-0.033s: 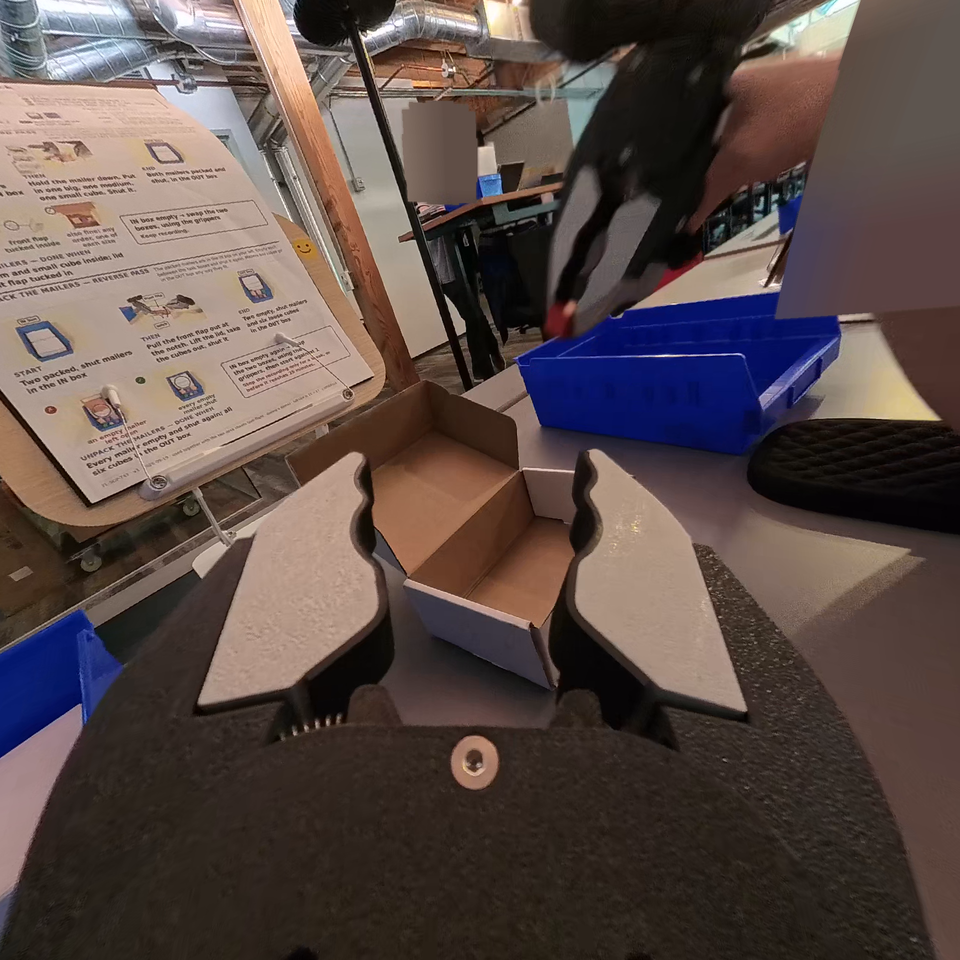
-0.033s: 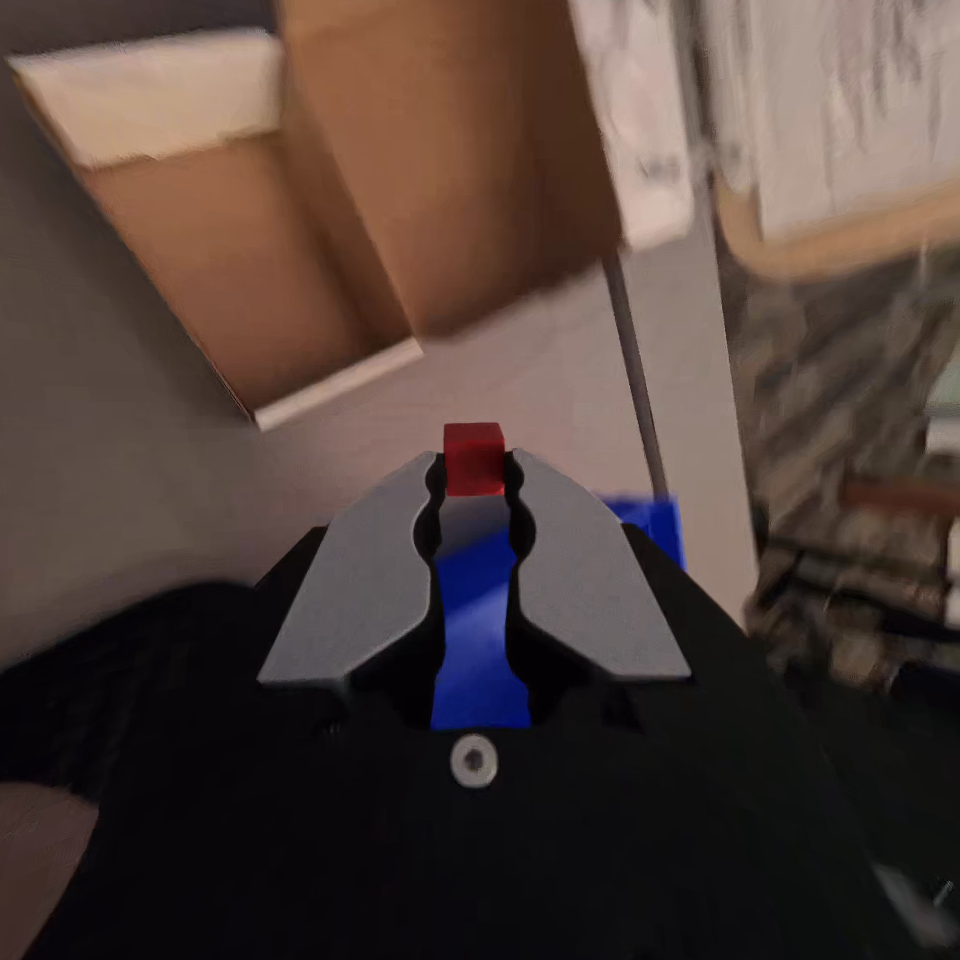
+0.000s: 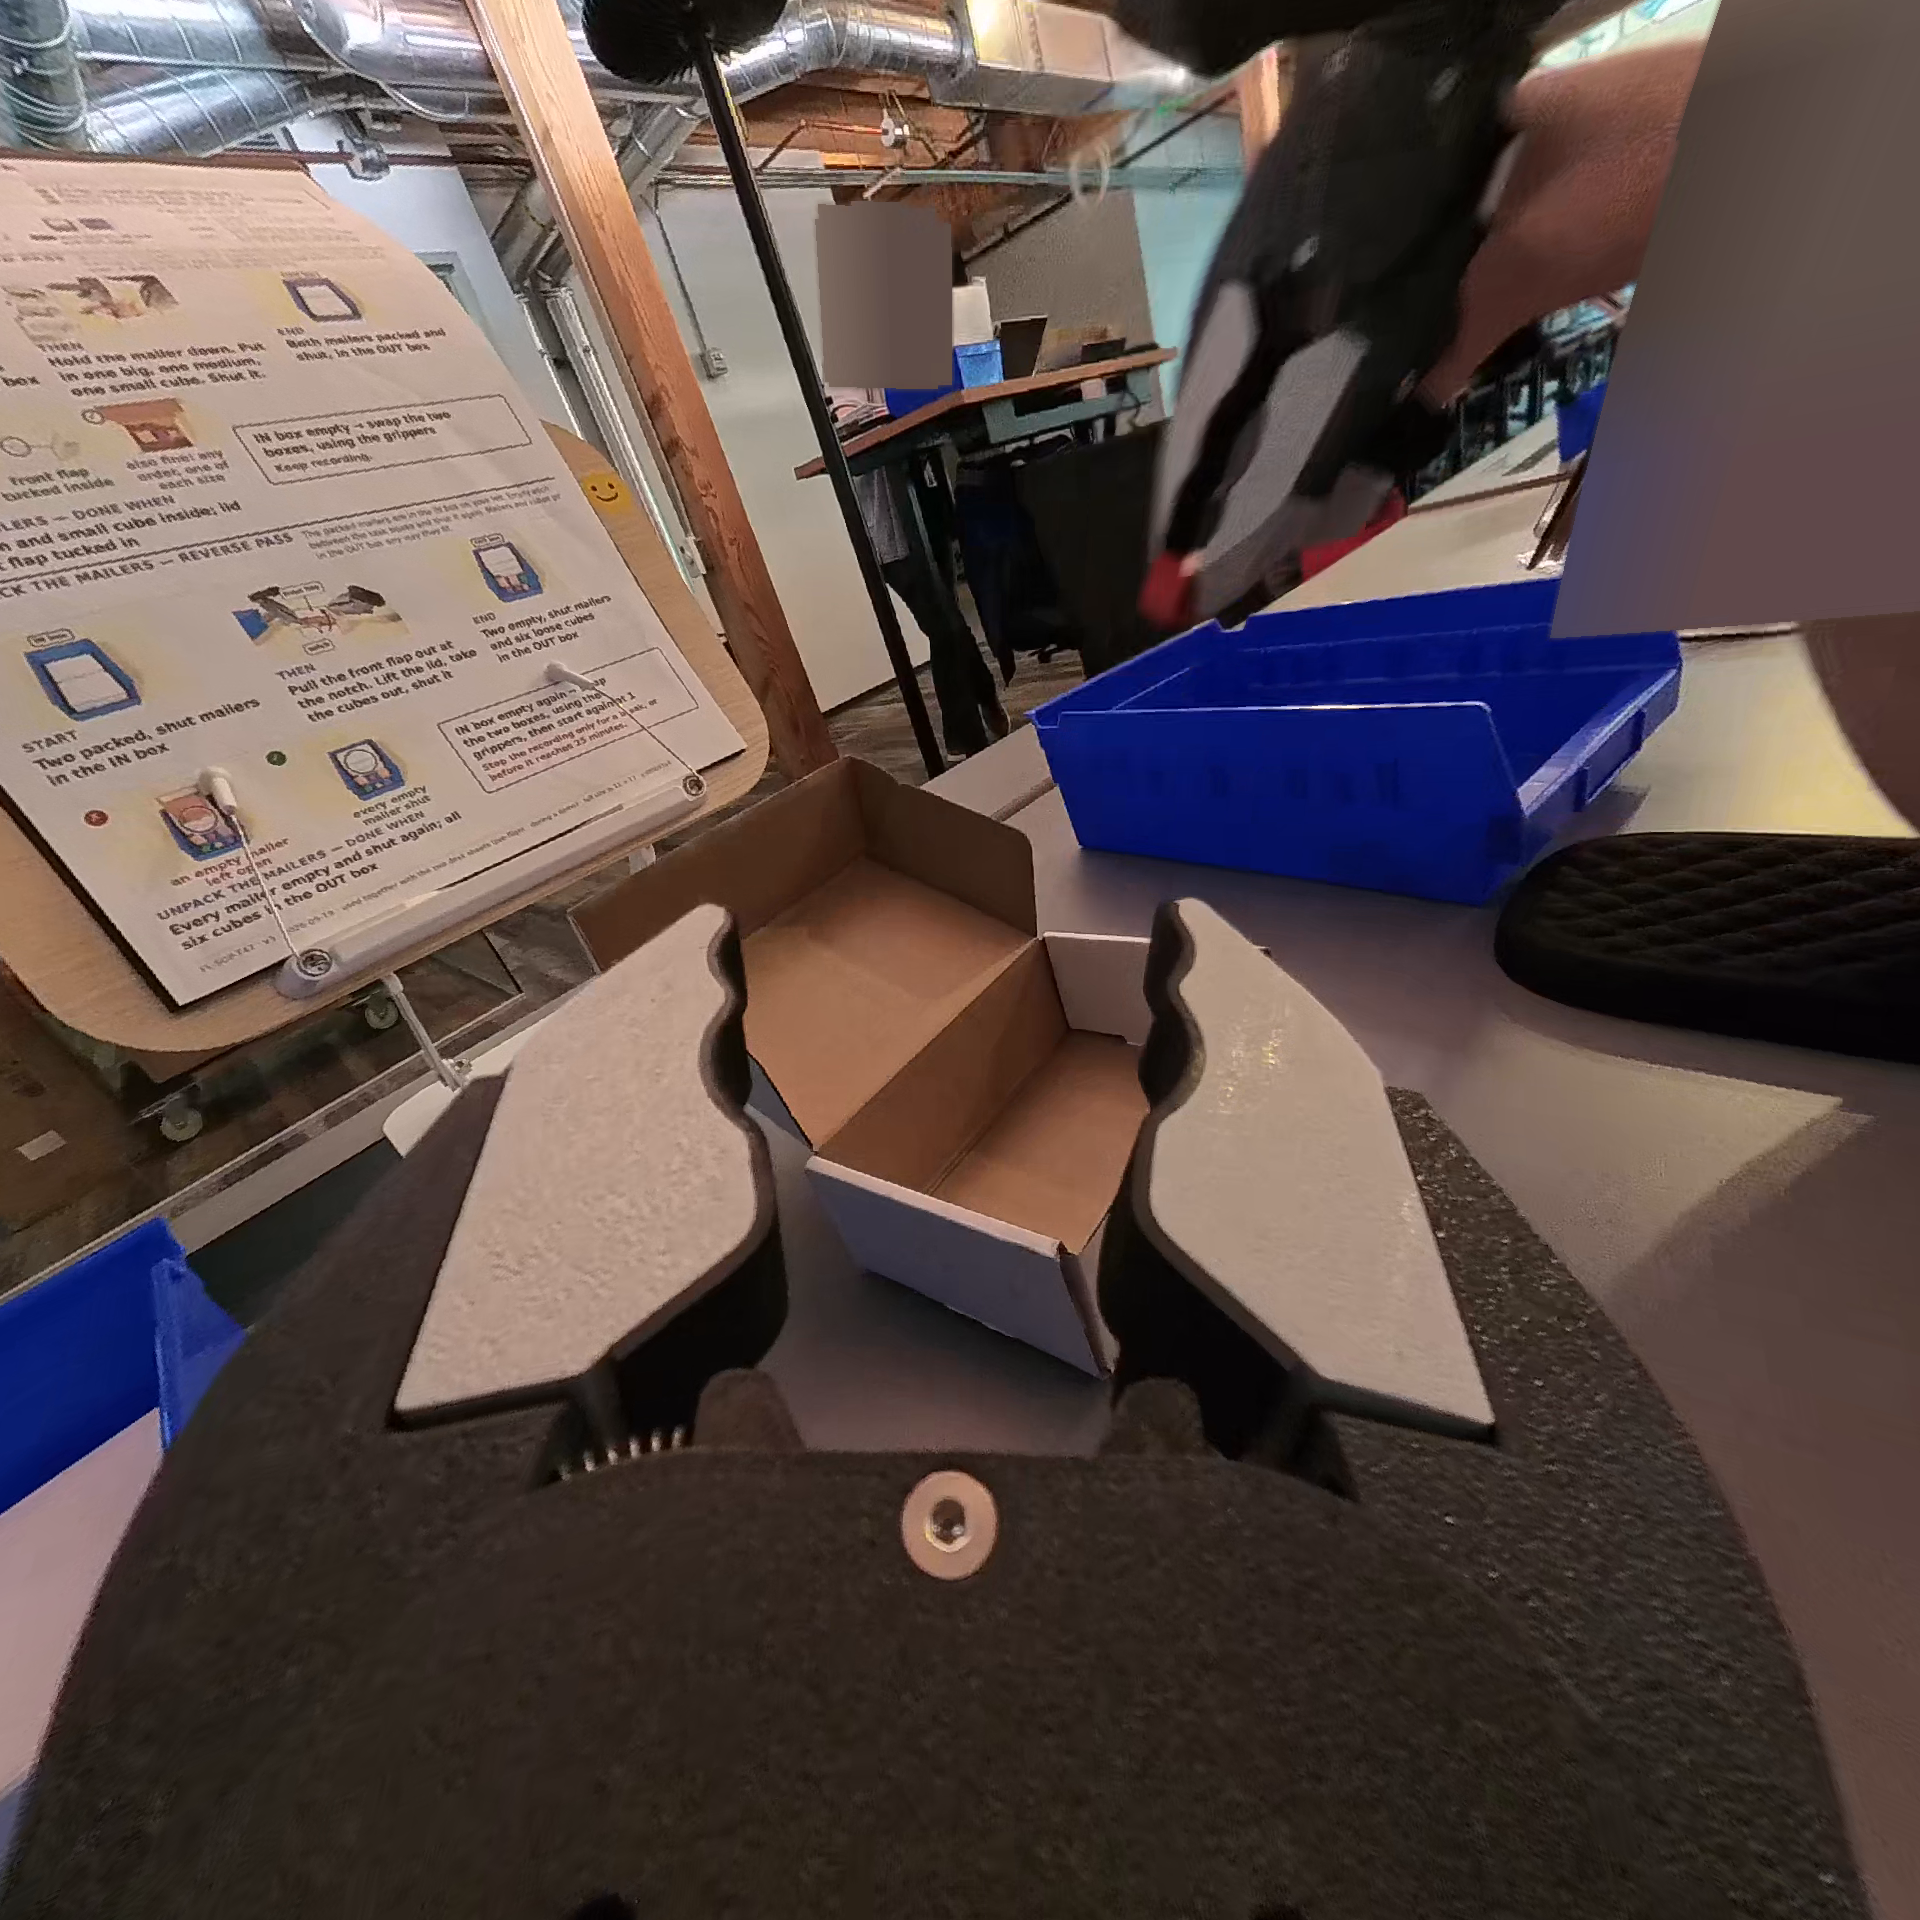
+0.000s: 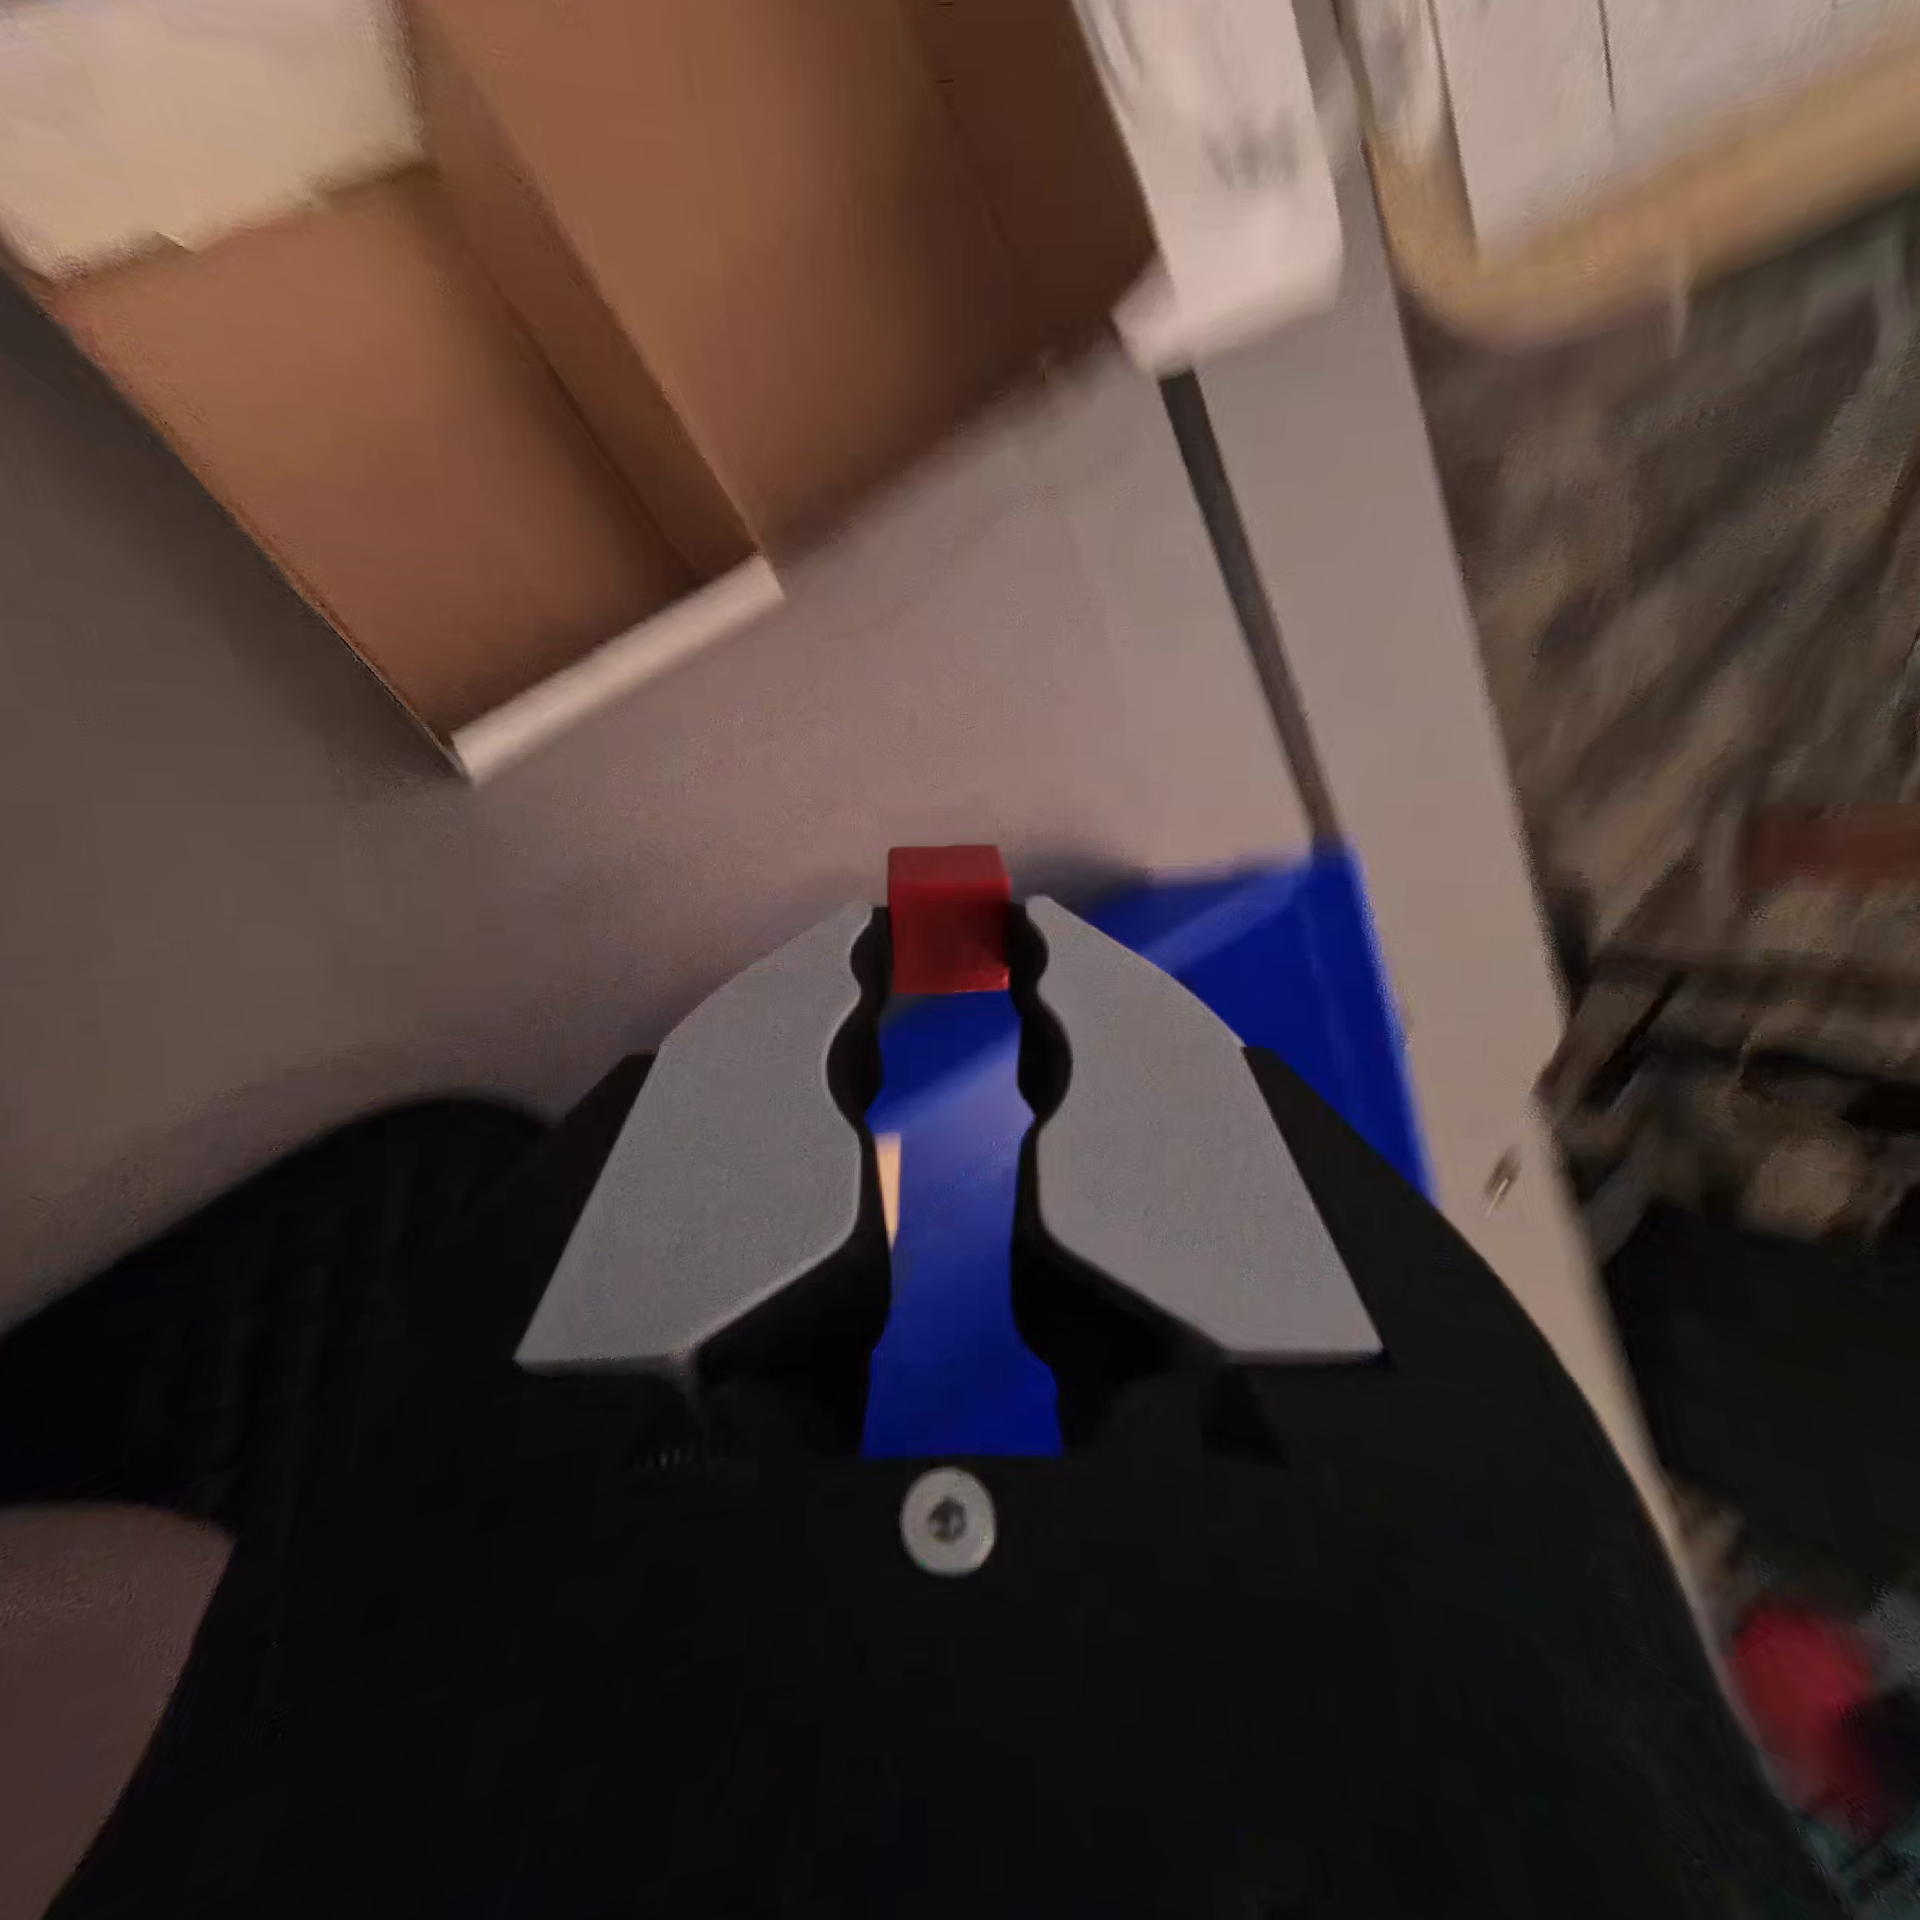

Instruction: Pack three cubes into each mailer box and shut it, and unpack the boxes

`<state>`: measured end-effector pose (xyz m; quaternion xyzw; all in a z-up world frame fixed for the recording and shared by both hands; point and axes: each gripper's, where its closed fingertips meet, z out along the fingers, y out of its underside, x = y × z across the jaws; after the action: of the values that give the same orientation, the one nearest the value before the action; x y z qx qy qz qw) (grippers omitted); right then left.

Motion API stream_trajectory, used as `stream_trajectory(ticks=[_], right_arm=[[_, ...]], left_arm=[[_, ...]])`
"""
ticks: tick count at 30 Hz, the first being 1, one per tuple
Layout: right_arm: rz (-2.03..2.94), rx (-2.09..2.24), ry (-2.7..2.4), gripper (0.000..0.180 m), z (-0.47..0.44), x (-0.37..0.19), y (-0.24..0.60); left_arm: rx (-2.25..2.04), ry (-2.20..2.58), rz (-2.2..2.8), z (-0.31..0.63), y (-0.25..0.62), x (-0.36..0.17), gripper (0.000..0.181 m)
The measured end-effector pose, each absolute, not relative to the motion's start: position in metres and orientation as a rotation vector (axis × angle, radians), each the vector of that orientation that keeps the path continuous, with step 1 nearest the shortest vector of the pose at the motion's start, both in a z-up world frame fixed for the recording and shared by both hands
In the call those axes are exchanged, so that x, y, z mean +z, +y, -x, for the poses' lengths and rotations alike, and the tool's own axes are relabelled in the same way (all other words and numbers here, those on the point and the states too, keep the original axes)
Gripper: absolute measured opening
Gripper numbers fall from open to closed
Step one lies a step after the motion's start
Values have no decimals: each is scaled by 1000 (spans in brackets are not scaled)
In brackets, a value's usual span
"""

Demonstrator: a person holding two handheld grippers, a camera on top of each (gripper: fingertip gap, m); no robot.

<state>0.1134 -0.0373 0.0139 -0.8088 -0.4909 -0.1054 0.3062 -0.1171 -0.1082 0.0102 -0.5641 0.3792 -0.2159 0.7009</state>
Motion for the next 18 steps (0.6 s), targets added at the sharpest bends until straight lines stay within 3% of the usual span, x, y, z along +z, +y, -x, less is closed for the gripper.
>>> stream_trajectory(ticks=[6, 11, 18], right_arm=[[2837, -78, -716, 23, -279, -69, -88], [3050, 244, -506, 24, -294, -122, -95], [3137, 182, -358, 25, -308, -144, -89]], left_arm=[[-468, 858, 1260, 114, -108, 7, 74], [-468, 849, 1269, 117, -106, 6, 74], [-473, 853, 1268, 116, -107, 6, 74]])
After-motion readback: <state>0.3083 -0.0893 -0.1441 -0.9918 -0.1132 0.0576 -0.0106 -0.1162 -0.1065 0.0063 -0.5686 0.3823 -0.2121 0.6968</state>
